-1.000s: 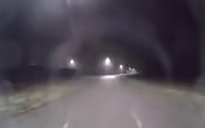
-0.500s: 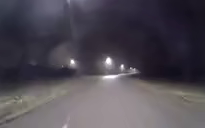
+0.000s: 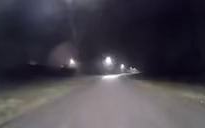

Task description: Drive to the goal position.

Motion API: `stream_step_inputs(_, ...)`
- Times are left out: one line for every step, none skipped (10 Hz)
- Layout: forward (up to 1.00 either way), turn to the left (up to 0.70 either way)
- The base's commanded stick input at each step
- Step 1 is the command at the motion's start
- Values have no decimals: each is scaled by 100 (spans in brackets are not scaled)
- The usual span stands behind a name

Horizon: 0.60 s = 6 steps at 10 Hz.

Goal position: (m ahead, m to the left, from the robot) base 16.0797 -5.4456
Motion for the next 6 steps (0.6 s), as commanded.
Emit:
stream_step_inputs(100, 5)
stream_step_inputs(100, 5)
stream_step_inputs(100, 5)
stream_step_inputs(100, 5)
stream_step_inputs(100, 5)
stream_step_inputs(100, 5)
